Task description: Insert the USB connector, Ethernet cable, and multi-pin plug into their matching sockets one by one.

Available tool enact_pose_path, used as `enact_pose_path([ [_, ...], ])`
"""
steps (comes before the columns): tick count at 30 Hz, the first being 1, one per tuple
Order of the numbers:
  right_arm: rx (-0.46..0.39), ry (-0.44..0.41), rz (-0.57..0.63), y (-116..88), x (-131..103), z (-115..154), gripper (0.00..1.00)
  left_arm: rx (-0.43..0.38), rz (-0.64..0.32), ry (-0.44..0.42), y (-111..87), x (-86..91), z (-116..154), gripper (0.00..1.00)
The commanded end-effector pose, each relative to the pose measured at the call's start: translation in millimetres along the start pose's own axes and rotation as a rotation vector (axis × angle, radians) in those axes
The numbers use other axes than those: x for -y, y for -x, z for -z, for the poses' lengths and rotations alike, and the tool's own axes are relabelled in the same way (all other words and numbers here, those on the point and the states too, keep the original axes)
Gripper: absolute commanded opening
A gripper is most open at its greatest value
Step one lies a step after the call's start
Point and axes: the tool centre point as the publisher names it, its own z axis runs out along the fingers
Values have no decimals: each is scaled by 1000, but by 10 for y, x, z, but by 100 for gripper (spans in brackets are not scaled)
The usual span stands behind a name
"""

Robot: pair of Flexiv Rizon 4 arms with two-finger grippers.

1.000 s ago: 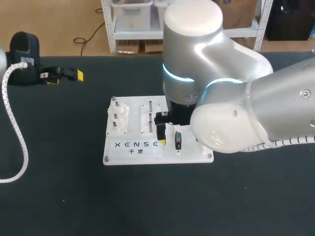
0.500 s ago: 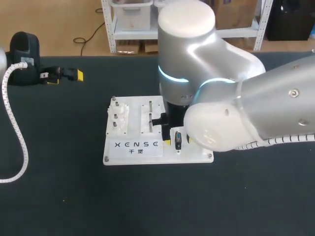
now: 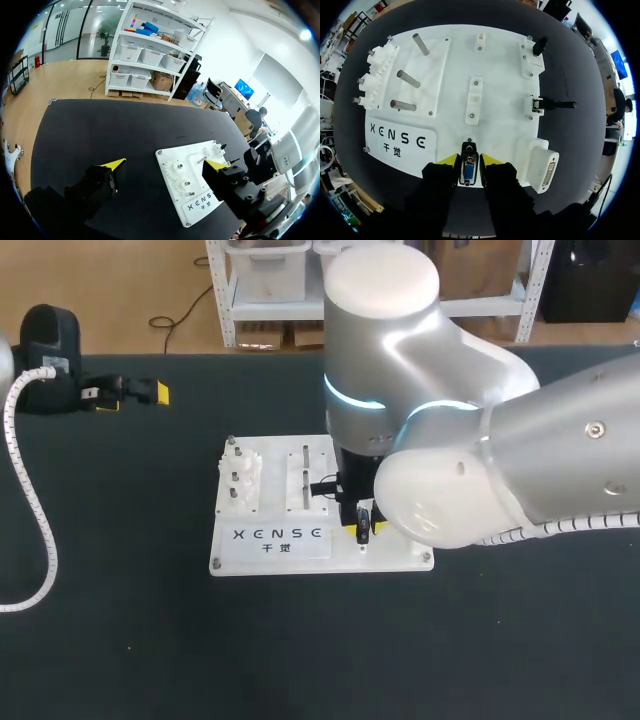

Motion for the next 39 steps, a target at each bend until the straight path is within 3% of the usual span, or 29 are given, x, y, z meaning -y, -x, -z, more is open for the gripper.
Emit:
enact_pose_path([
  [1, -6, 2, -11, 12, 8, 2, 25, 0, 0, 0, 0, 0, 0, 100],
  [23, -21, 32, -71, 7, -47, -29, 23, 0, 0, 0, 0, 0, 0, 100],
  [28, -21, 30, -69, 7, -52, -29, 16, 0, 0, 0, 0, 0, 0, 100],
  [33, -23, 30, -67, 0, -59, -38, 0, 0, 0, 0, 0, 0, 0, 100],
  [39, -19, 38, -69, 0, -59, -15, 0, 0, 0, 0, 0, 0, 0, 100],
])
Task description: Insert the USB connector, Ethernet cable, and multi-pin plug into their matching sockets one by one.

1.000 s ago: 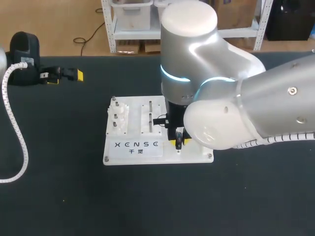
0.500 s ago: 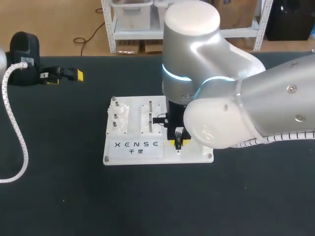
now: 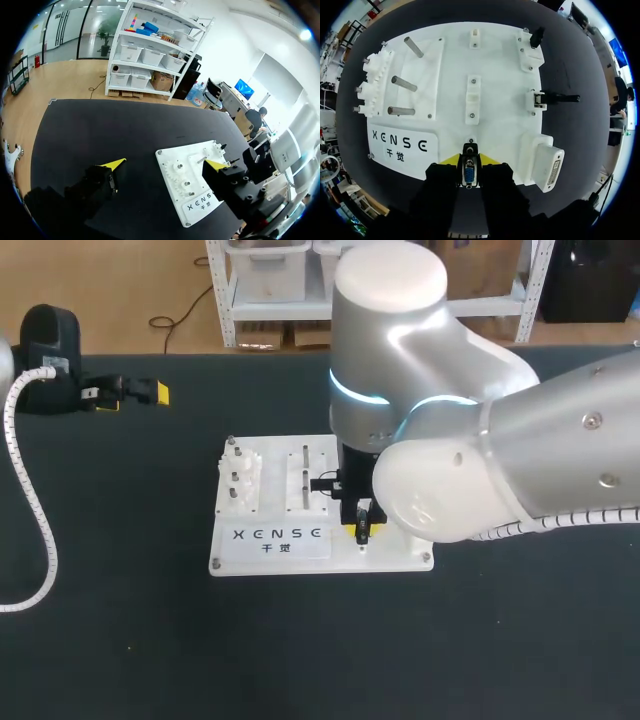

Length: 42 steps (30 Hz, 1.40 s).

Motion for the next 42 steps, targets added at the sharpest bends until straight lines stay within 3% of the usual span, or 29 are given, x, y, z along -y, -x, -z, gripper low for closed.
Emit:
enact_pose_path([
  [1, 8, 4, -1, -2, -6, 16, 0, 0, 0, 0, 0, 0, 0, 100],
  [21, 90, 27, 2, 52, 106, 413, 0, 0, 0, 0, 0, 0, 0, 100],
  [31, 109, 26, -2, 81, 345, 694, 0, 0, 0, 0, 0, 0, 0, 100],
  [42, 116, 4, -41, 60, 663, 694, 0, 0, 0, 0, 0, 0, 0, 100],
])
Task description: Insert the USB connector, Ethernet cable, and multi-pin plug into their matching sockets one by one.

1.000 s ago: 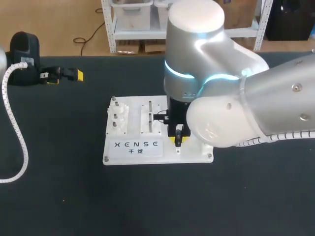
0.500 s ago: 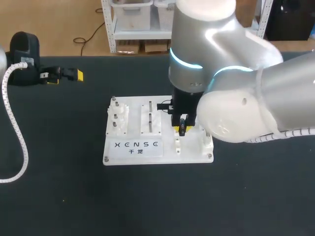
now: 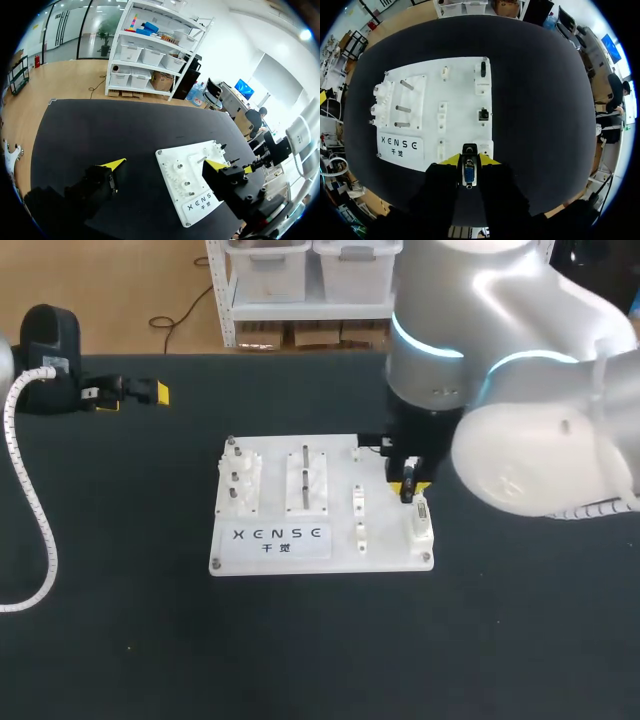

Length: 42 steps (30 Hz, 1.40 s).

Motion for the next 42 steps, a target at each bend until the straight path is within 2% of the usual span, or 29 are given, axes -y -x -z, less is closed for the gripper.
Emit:
enact_pose_path([
  [1, 12, 5, -7, -61, 101, -1, 0, 0, 0, 0, 0, 0, 0, 100],
  [20, -13, -15, -19, -201, 207, -103, 0, 0, 0, 0, 0, 0, 0, 100],
  [42, -20, -27, -16, -175, 191, -178, 0, 0, 0, 0, 0, 0, 0, 100],
])
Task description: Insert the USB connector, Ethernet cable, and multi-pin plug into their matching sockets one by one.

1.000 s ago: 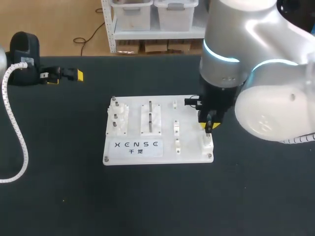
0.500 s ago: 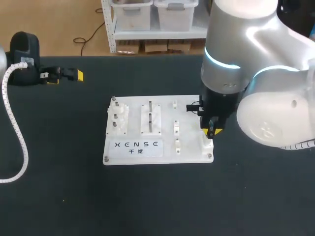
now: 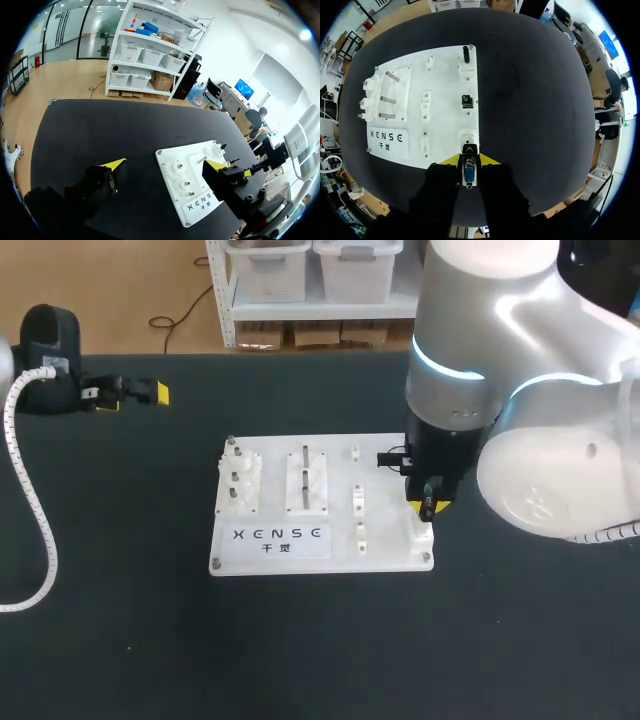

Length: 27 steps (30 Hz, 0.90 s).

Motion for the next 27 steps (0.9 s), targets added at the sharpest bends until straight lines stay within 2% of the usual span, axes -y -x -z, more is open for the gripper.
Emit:
enact_pose_path([
  [1, 2, -3, -1, 10, -19, -44, 0, 0, 0, 0, 0, 0, 0, 100],
  [27, 5, -14, -2, 61, -43, -84, 0, 0, 0, 0, 0, 0, 0, 100],
])
